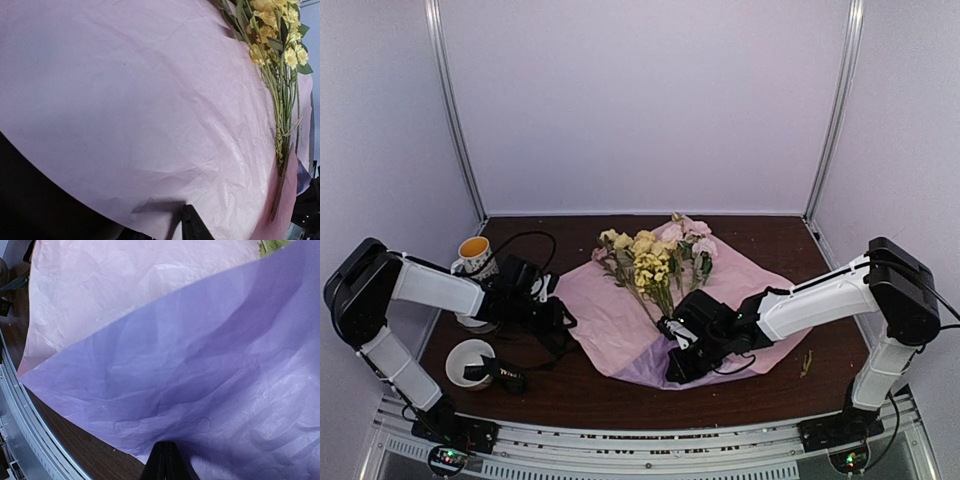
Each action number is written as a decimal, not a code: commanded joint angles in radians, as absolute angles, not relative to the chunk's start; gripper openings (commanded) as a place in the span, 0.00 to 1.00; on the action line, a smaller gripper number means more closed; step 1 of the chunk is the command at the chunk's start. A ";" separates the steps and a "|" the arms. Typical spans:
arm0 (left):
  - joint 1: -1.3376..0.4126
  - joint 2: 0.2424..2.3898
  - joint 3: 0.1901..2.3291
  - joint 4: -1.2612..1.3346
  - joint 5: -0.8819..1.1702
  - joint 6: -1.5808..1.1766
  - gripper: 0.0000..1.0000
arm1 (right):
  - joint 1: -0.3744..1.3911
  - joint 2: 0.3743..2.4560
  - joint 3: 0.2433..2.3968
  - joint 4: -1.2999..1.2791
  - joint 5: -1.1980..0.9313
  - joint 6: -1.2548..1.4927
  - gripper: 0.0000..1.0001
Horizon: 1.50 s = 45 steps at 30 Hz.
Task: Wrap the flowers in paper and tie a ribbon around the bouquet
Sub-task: Pick up the one-fourth-folded wrapping paper from the center of the board, then place the one-fourth-folded wrapping paper at the center of the board.
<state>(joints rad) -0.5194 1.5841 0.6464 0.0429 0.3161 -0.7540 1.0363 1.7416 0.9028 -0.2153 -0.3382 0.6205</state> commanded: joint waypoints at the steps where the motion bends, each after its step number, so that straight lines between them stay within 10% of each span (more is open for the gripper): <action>1: -0.515 1.598 0.692 0.095 0.328 -0.722 0.19 | 1.033 1.762 0.879 -0.210 -0.313 0.635 0.03; 5: -0.515 1.598 0.698 0.093 0.336 -0.711 0.00 | 1.033 1.761 0.872 -0.203 -0.314 0.640 0.03; 20: -0.661 1.520 1.038 -0.245 0.121 -0.486 0.00 | 1.028 1.784 0.876 -0.190 -0.319 0.645 0.03; 34: -0.749 1.902 1.542 -0.271 0.240 -0.450 0.00 | 1.023 1.654 0.802 -0.053 -0.389 0.657 0.03; 45: -0.776 2.054 1.690 -0.291 0.234 -0.464 0.00 | 1.022 1.405 0.673 -0.071 -0.199 0.703 0.25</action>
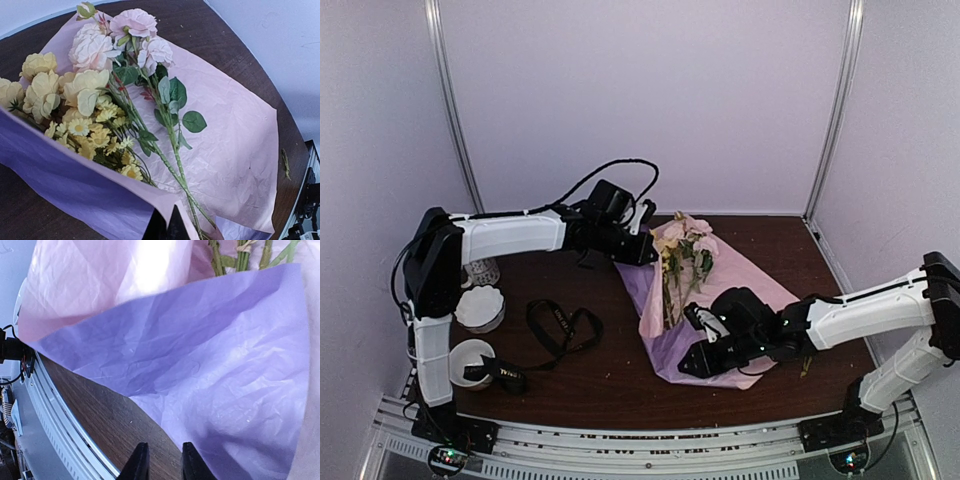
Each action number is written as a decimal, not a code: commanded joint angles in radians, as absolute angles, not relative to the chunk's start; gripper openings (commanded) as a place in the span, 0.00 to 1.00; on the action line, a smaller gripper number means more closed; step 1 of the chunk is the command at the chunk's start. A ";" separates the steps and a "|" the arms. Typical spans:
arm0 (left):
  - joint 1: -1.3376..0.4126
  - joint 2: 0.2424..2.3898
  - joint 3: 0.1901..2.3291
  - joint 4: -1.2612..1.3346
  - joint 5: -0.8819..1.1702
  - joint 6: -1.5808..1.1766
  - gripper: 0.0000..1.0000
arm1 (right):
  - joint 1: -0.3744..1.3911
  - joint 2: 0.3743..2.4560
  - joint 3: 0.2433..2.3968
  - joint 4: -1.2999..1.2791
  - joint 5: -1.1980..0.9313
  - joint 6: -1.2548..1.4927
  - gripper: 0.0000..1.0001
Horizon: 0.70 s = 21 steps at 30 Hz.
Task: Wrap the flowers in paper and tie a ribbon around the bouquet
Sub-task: Place the one-fourth-folded wrapping paper at the center of the board.
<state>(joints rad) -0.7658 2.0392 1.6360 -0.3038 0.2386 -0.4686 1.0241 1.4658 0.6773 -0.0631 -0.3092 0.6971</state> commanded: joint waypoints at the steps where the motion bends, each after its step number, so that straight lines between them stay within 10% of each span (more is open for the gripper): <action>1: -0.778 2.056 1.692 -0.291 0.233 -0.465 0.00 | 1.023 1.401 0.690 -0.079 -0.190 0.691 0.25; 21: -0.653 1.649 1.057 -0.259 0.245 -0.589 0.00 | 1.023 1.757 0.939 -0.137 -0.282 0.547 0.22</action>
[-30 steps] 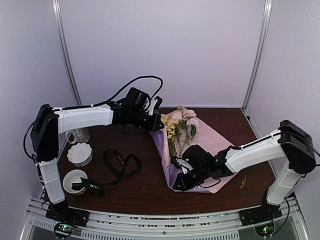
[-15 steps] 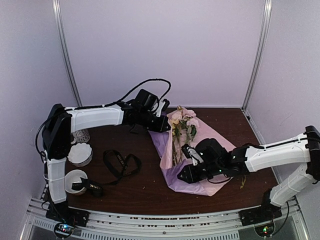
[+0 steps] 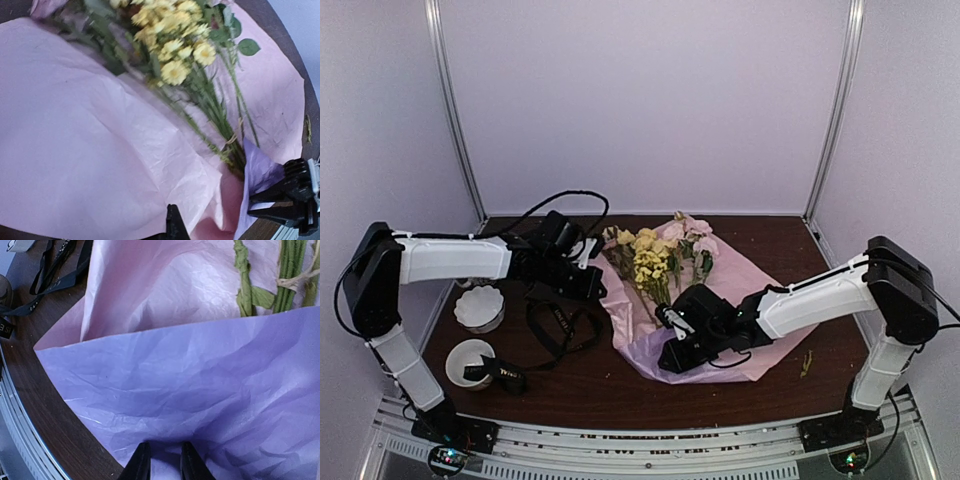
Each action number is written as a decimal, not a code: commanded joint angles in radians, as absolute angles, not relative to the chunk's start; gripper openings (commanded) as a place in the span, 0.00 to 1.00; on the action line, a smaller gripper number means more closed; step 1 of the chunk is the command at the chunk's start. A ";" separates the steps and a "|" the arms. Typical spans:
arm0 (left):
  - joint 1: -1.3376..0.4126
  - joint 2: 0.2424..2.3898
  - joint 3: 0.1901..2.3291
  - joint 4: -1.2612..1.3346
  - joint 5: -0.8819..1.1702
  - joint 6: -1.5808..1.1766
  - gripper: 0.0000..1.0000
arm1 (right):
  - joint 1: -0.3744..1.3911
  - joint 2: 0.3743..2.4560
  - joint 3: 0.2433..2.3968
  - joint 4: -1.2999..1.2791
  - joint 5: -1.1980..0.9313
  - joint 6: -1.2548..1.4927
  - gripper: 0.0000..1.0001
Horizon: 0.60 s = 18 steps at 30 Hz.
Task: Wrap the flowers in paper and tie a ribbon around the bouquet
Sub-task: Place the one-fourth-folded wrapping paper at the center of the board.
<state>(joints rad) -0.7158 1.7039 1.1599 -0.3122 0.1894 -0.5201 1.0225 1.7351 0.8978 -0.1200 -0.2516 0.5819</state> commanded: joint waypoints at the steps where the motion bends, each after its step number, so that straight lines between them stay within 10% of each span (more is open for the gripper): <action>1: -0.631 1.632 1.028 -0.252 0.256 -0.597 0.00 | 1.022 1.762 0.942 -0.142 -0.281 0.546 0.22; 18: -0.543 1.593 0.748 -0.010 0.426 -0.714 0.49 | 1.024 1.799 1.003 -0.183 -0.284 0.518 0.22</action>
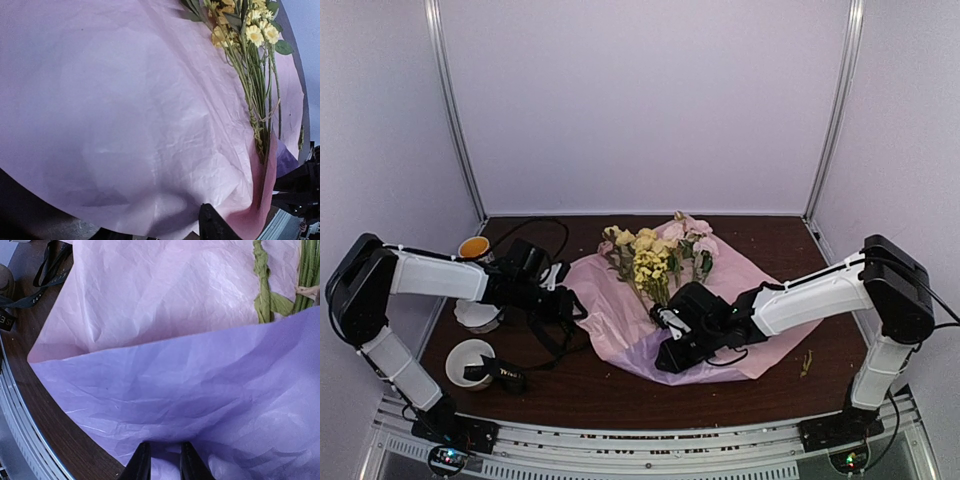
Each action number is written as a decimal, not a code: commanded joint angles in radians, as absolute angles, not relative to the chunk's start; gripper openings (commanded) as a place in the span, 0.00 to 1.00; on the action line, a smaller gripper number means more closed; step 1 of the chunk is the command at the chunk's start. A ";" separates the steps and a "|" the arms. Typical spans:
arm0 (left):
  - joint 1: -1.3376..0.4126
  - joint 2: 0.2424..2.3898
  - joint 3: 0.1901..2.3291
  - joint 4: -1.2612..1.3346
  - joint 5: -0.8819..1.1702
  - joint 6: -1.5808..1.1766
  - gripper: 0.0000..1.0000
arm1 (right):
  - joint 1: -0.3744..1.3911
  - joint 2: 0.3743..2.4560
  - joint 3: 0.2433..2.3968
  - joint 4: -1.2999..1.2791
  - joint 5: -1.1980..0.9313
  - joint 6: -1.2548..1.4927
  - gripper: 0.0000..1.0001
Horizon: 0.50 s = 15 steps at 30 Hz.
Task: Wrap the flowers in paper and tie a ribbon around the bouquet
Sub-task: Place the one-fourth-folded wrapping paper at the center of the board.
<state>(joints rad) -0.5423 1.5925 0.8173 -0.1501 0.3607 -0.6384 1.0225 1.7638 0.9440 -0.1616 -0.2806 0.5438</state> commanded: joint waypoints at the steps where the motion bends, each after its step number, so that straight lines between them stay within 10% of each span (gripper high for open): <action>1: -0.543 1.597 0.727 0.029 0.444 -0.735 0.50 | 1.024 1.809 1.022 -0.192 -0.284 0.512 0.22; 15: -0.543 1.585 0.729 0.119 0.450 -0.695 0.59 | 1.021 1.896 1.118 -0.234 -0.291 0.488 0.21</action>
<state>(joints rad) -0.5430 1.5238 0.6933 0.0212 0.4034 -0.7303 1.0225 1.8595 1.0863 -0.2131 -0.2855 0.5007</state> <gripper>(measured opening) 0.623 0.214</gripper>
